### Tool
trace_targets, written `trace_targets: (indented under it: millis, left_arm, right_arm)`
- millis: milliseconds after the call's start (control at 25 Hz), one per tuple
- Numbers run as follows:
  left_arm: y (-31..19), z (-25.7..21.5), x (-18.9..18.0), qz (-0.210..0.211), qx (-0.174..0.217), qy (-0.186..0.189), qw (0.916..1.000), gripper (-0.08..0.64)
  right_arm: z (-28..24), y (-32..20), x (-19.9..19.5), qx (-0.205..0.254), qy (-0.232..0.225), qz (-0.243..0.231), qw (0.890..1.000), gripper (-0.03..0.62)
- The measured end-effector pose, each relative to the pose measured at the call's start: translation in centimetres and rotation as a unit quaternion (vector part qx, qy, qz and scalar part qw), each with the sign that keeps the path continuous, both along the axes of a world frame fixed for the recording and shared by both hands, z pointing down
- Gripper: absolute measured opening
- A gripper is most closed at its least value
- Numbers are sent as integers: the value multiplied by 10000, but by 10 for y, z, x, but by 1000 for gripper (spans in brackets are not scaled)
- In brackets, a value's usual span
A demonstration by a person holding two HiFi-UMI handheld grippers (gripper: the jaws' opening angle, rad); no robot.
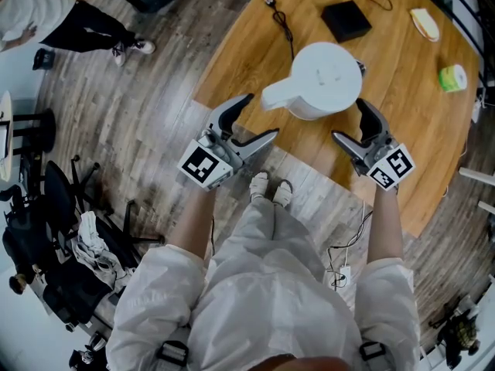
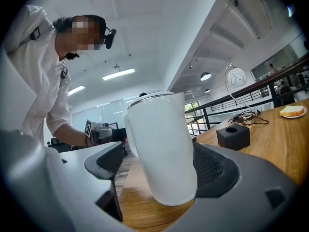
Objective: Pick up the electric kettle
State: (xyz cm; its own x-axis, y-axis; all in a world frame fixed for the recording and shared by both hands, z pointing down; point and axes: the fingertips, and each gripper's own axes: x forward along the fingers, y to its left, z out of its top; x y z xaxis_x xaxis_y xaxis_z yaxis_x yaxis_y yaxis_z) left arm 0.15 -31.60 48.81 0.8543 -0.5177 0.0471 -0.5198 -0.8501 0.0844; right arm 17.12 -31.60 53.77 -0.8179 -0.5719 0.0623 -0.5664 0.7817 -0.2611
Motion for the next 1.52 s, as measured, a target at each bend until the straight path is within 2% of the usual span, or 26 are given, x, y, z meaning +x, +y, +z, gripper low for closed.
trace_targets:
  millis: [200, 480, 880, 960, 1120, 1240, 1440, 1520]
  left_arm:
    - [-15, 5, 3, -60, 98, -52, 9999, 341]
    - [-26, 8, 19, 233, 159, -119, 9995, 357]
    - [-34, 7, 36, 478, 382, -202, 9979, 352]
    - [-35, 7, 36, 472, 466, -278, 9974, 321]
    - [-39, 6, 32, 439, 616, -428, 9962, 209]
    - [-39, 8, 35, 583, 751, -588, 9937, 182]
    - [-39, 12, 43, 760, 944, -760, 9897, 179]
    - [-36, 12, 45, 888, 1012, -799, 9877, 140]
  right_arm:
    - [3, -12, -1, 9, -8, -197, 9998, 462]
    - [2, -24, -7, 75, 177, -846, 9962, 556]
    - [-3, -42, -18, 420, 417, -1303, 9897, 572]
    - [-1, -43, -21, 434, 446, -1345, 9890, 572]
    - [4, -45, -24, 418, 469, -1376, 9885, 572]
    - [5, -47, -26, 425, 469, -1418, 9879, 572]
    - [7, -51, -28, 447, 498, -1459, 9870, 572]
    - [6, -52, -28, 451, 496, -1475, 9868, 572]
